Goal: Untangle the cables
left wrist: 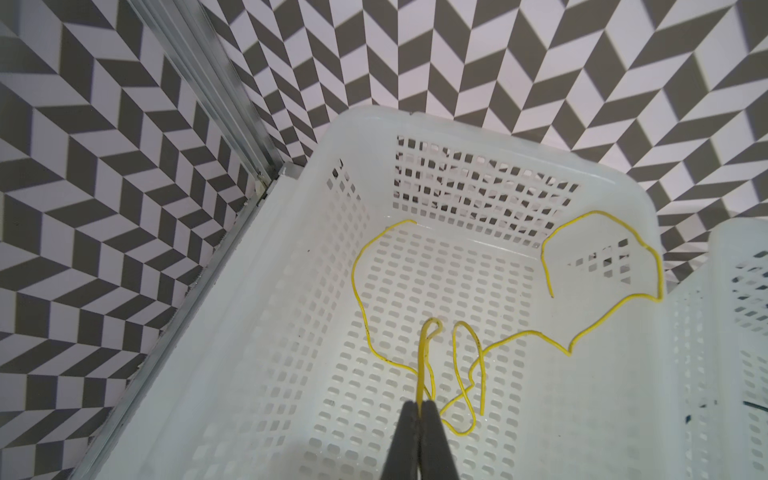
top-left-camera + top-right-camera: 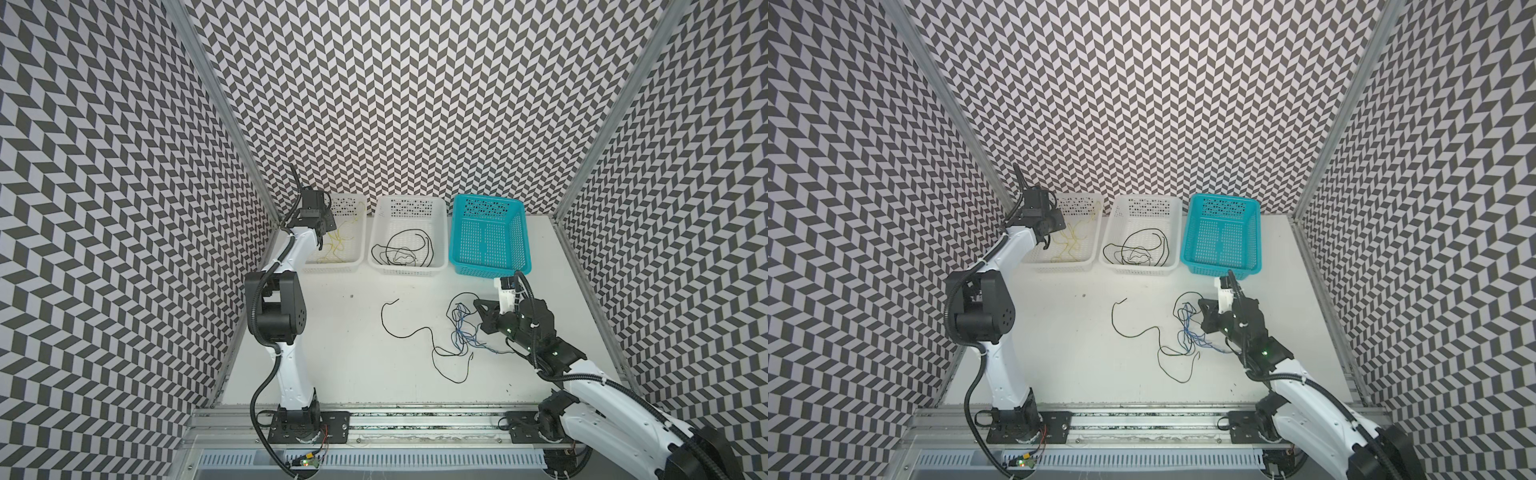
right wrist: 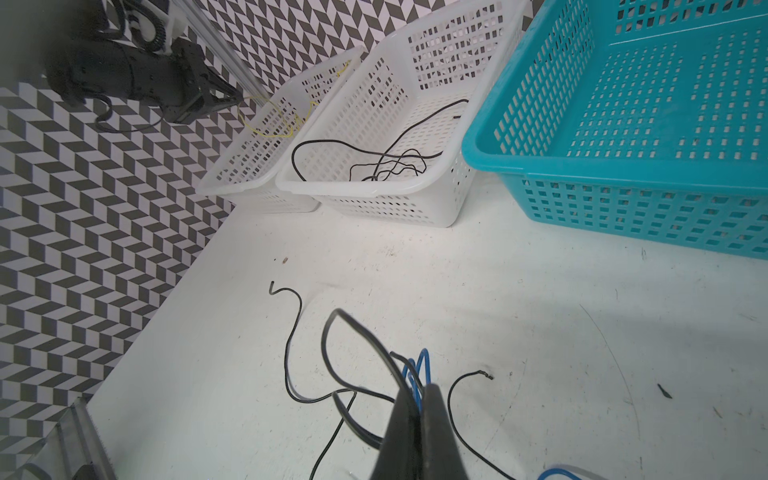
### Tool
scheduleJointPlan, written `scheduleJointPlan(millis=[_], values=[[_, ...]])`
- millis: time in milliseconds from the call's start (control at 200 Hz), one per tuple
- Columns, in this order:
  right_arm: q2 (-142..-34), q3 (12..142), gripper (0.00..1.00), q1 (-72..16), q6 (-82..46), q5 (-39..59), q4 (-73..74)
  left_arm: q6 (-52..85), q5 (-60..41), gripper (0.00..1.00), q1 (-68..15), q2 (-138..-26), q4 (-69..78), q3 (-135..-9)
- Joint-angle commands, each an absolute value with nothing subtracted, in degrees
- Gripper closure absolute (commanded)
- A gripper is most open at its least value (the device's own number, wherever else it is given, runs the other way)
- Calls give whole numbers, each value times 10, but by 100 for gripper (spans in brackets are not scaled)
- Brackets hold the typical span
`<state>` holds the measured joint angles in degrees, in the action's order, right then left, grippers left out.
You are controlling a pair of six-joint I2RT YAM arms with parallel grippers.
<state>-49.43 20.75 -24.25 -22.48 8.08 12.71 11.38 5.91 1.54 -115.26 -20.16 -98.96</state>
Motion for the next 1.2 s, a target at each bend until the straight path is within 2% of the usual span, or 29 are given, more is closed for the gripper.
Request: scheduleJointPlan(millis=[0,50,240,456,836,1022,1192], values=[[-477,205,100,-249,-215,72,153,114,53,100,12,-1153,-233,-1021],[-476,204,100,-250,-214,70,151,116,48,99,11,-1150,-238,-1026],[-478,204,100,-251,-212,66,153,110,26,76,1,-1138,-259,-1044],[-476,202,100,-251,-209,61,155,106,-2,58,-7,-1092,-264,-1034],[-464,192,100,-253,-202,59,168,163,-53,39,-24,-977,-208,-966],[-457,189,100,-254,-207,68,179,179,-43,38,-37,-928,-227,-936],[-479,232,100,-256,-211,87,149,207,-49,36,-65,-831,-221,-862]])
